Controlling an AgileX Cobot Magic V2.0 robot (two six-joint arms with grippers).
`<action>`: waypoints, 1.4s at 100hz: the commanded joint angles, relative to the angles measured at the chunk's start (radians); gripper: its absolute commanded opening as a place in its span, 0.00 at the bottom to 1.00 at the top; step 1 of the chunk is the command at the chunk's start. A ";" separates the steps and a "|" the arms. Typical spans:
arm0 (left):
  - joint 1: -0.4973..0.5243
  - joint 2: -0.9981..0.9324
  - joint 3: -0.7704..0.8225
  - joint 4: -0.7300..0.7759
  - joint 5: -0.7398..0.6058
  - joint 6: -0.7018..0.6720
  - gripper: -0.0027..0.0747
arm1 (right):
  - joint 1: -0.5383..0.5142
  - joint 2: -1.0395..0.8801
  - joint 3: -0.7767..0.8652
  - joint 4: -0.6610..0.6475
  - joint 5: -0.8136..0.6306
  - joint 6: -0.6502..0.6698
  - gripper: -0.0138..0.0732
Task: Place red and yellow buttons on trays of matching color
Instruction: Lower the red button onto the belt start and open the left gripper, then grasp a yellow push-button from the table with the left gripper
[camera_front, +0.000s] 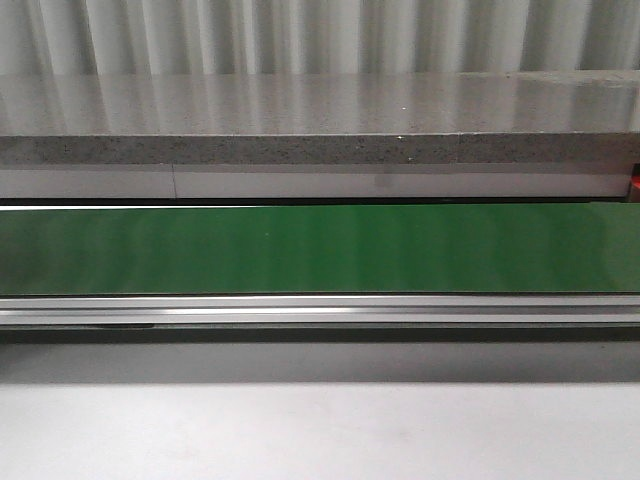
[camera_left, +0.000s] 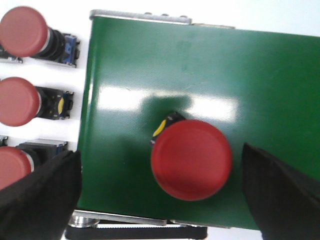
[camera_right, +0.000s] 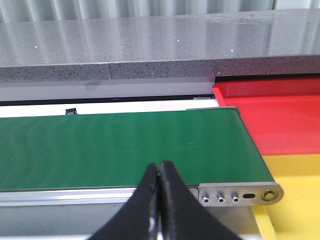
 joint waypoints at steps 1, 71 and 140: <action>-0.035 -0.063 -0.045 0.004 -0.007 0.003 0.83 | 0.001 -0.017 0.001 -0.010 -0.082 0.002 0.08; -0.057 -0.288 0.011 0.198 -0.036 -0.270 0.83 | 0.001 -0.017 0.001 -0.010 -0.082 0.002 0.08; 0.391 -0.383 0.393 0.230 -0.229 -0.452 0.83 | 0.001 -0.017 0.001 -0.010 -0.082 0.002 0.08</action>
